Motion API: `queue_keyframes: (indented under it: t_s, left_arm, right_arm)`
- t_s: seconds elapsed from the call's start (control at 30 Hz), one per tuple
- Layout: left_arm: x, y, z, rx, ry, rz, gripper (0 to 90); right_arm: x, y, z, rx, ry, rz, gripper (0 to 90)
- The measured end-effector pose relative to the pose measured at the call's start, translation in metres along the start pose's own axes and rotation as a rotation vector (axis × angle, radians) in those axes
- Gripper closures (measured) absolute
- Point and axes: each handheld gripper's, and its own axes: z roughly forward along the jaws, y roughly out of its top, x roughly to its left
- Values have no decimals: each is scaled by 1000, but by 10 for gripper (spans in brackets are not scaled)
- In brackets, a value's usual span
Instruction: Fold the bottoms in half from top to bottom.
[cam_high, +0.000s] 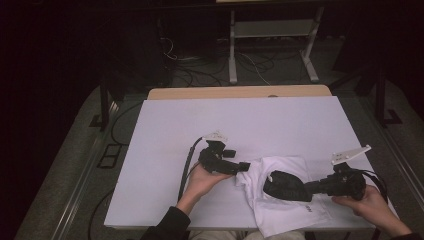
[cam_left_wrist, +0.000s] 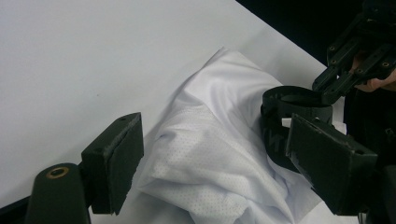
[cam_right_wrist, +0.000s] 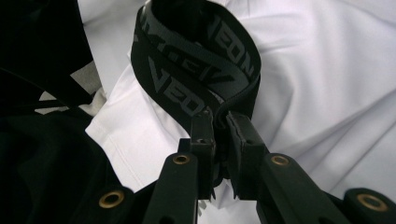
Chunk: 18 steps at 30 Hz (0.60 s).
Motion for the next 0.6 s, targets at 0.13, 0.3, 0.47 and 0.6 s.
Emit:
queue_keyframes:
  t_s: [0.13, 0.3, 0.47, 0.6]
  left_arm:
    - [-1, -2, -3, 14, -2, 18, 179]
    - [-1, -3, -9, -8, -5, 27, 178]
    - [-1, -4, -15, -43, -13, 26, 176]
    - [2, -6, -17, -48, -11, 17, 175]
  right_arm:
    - [3, -2, -1, 16, -45, -21, 785]
    - [7, -6, -1, 26, -60, -25, 669]
    - [5, -3, -4, 12, -76, -15, 555]
    - [-2, 7, -13, -39, -71, -6, 498]
